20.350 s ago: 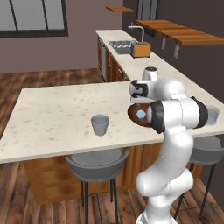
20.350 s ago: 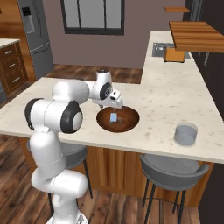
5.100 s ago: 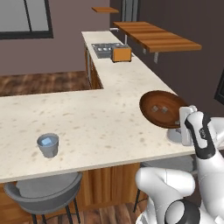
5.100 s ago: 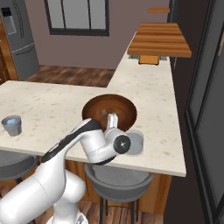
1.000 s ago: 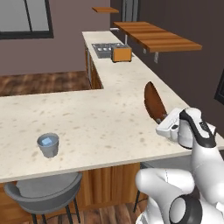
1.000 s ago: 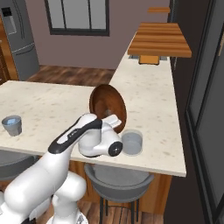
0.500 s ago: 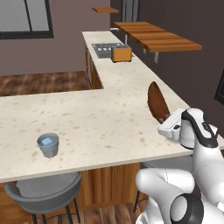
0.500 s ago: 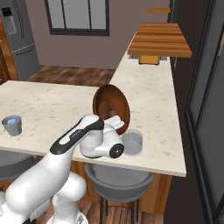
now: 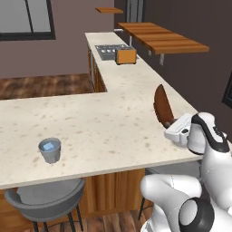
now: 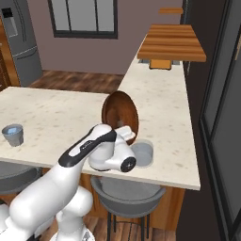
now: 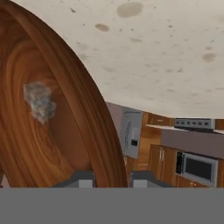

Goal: There are four ice cubes in the ice bowl. Place two ice cubes in each glass of water.

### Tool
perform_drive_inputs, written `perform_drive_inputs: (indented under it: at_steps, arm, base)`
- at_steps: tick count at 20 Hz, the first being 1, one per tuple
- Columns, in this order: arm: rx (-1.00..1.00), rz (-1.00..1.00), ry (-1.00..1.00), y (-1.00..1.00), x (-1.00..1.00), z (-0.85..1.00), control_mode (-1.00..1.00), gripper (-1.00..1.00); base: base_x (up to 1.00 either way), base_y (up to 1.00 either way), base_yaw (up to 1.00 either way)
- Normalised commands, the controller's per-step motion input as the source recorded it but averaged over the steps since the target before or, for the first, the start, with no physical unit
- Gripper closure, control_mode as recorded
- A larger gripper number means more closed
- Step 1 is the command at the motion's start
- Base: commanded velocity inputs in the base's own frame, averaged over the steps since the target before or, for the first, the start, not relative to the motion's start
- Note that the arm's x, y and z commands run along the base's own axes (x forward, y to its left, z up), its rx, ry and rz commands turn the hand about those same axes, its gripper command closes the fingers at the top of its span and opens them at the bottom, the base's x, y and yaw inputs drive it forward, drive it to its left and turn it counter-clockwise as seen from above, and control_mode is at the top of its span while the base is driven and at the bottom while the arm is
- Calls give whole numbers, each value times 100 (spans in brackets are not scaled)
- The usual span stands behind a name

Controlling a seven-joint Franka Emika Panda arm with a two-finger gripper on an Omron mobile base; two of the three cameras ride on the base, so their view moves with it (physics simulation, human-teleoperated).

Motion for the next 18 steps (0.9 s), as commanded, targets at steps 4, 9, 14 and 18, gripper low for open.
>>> perform_drive_inputs:
  at_steps: [4, 9, 14, 18]
  arm:
    - [8, 0, 0, 0, 0, 0, -100, 100]
    - [-5, -11, 0, 35, 12, 15, -100, 100]
    - [-13, -18, 1, 32, 21, 18, -100, 100]
    - [2, -8, 0, -31, 2, 3, -100, 100]
  base:
    - [0, 0, 0]
    - [0, 0, 0]
    - [0, 0, 0]
    - [0, 0, 0]
